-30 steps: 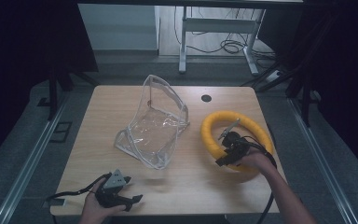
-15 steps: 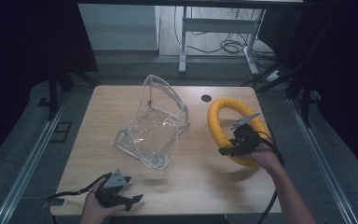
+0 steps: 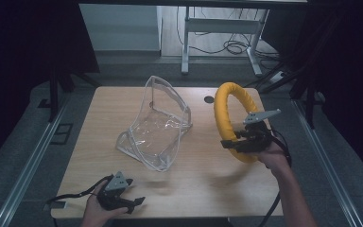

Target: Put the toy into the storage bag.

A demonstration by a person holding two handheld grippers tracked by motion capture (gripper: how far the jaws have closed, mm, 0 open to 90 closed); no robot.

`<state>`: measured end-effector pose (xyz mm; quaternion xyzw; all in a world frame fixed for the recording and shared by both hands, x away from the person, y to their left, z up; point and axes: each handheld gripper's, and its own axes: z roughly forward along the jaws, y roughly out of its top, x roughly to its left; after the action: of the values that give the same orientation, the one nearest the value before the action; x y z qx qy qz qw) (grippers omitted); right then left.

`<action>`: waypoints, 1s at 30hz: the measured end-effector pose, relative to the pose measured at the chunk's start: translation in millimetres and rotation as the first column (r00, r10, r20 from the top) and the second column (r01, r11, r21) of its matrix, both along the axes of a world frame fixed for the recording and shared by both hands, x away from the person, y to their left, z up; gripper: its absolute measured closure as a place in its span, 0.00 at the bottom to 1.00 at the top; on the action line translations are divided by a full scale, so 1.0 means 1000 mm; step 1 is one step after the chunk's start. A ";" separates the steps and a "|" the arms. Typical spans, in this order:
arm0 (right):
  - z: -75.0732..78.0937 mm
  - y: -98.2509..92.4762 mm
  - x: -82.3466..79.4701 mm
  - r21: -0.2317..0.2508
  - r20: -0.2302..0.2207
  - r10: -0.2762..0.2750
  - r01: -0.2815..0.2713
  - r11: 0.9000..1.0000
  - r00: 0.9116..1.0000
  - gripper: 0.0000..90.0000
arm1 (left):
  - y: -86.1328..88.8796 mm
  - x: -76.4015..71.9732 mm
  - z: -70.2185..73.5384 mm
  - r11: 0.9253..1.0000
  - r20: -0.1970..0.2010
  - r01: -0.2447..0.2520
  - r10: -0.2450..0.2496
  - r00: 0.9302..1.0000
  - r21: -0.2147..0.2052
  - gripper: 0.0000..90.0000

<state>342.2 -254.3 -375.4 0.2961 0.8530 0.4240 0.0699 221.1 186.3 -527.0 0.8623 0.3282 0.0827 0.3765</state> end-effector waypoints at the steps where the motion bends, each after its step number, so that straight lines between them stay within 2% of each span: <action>1: 0.001 0.001 -0.001 0.006 0.007 0.003 -0.003 1.000 1.000 0.58 | 0.000 0.000 0.000 1.000 0.000 0.000 0.000 1.000 -0.001 0.21; 12: 0.013 0.008 -0.003 0.093 0.049 0.006 -0.011 0.996 0.999 0.57 | 0.000 0.000 0.000 1.000 0.000 -0.002 0.002 1.000 -0.003 0.21; 20: 0.022 0.011 -0.002 0.183 0.074 0.005 -0.018 0.983 0.997 0.58 | 0.000 0.000 0.000 1.000 0.001 -0.001 0.001 1.000 -0.003 0.21; 30: 0.028 0.015 0.000 0.248 0.083 0.016 -0.036 0.968 0.996 0.57 | 0.000 0.000 0.000 1.000 0.002 0.000 0.000 1.000 -0.002 0.21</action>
<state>342.3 -239.0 -347.8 0.2740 0.7933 0.5403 0.0609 220.9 186.3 -527.0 0.8618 0.3282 0.0831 0.3778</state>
